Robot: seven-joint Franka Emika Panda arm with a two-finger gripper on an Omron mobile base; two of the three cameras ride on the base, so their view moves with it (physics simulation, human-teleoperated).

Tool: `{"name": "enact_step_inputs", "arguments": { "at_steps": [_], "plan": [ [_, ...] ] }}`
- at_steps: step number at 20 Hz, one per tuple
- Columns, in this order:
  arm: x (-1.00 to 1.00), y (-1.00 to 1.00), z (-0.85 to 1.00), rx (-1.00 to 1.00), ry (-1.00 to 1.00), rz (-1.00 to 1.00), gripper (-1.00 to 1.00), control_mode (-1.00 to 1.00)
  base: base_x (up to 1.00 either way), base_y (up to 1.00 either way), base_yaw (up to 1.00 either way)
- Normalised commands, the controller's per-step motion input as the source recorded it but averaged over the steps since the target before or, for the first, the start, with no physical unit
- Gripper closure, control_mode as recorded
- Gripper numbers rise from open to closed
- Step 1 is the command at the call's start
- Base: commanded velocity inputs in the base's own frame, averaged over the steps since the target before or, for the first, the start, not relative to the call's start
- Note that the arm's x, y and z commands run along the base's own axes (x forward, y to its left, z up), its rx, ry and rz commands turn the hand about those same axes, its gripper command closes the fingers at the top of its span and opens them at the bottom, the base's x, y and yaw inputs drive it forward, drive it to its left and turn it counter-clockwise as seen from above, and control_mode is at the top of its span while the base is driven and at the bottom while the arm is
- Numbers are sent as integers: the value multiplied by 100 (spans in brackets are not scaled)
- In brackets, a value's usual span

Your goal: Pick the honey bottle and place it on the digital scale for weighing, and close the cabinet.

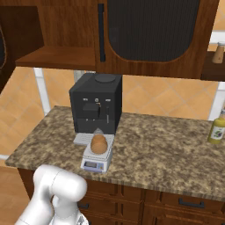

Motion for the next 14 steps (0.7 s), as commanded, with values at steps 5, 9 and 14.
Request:
{"name": "enact_step_inputs", "arguments": {
  "at_steps": [5,9,14],
  "plan": [
    [-3,-100,70,26,0,0,-100,-100,0,0,0],
    [-1,-100,79,25,0,0,-100,-100,0,0,0],
    [12,-94,58,24,4,0,-100,-100,0,0,0]
  ]
}}
